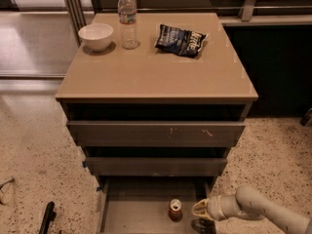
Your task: Pick coke can from bottom drawer and place on counter
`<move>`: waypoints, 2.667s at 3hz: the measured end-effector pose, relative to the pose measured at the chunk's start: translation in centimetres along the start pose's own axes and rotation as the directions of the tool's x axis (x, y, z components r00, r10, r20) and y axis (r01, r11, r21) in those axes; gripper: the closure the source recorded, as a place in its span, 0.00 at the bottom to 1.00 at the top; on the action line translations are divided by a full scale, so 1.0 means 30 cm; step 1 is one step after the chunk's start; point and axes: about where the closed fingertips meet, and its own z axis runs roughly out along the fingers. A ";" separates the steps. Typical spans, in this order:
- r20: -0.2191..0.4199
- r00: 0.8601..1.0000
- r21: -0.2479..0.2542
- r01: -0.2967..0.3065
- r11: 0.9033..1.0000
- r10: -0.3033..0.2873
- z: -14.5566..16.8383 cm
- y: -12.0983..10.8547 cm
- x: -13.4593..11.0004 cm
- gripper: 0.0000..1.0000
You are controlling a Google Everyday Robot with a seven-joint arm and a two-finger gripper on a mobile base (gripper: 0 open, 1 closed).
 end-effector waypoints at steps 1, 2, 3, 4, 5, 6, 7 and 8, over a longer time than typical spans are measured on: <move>0.019 1.000 -0.015 0.015 1.000 -0.015 0.067 -0.005 -0.001 0.36; 0.034 0.999 -0.036 0.026 0.999 -0.024 0.131 -0.010 0.002 0.22; 0.048 0.998 -0.048 0.039 0.998 -0.036 0.183 -0.020 0.002 0.18; 0.066 0.997 -0.049 0.050 0.998 -0.047 0.222 -0.032 0.001 0.18; 0.093 0.994 -0.043 0.058 0.997 -0.054 0.260 -0.050 -0.008 0.20; 0.124 0.991 -0.047 0.060 0.997 -0.053 0.302 -0.062 -0.023 0.22; 0.158 0.986 -0.073 0.060 0.996 -0.048 0.354 -0.058 -0.046 0.23; 0.185 0.982 -0.097 0.064 0.993 -0.045 0.398 -0.045 -0.065 0.42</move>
Offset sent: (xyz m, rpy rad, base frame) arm 0.0175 0.0382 -0.0429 0.0464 0.0016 0.0683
